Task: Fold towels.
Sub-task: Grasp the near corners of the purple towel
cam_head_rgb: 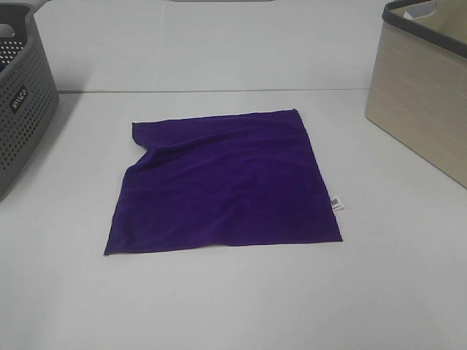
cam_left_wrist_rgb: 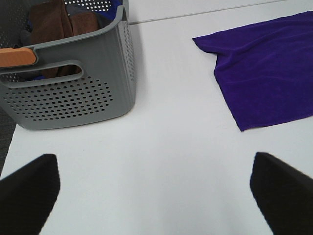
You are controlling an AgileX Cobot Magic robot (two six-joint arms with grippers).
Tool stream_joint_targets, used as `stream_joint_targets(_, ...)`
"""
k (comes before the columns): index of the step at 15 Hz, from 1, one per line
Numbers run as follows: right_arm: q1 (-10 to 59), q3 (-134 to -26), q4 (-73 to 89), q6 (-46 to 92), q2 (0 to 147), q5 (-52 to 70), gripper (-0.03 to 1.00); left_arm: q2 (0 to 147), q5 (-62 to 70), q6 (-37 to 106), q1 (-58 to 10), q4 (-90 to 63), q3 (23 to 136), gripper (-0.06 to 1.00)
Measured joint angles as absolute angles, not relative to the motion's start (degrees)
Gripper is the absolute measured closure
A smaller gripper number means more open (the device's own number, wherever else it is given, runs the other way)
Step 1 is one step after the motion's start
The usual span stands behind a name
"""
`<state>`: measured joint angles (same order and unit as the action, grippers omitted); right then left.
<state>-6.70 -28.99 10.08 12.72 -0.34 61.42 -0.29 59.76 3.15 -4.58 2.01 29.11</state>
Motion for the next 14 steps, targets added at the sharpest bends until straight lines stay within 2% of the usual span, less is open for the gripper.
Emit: stream_joint_targets(14,-6.7,-29.0,10.1,12.7,-0.3,61.4,0.10,-0.3,59.8,3.2,-4.6,2.0,29.1,-0.04)
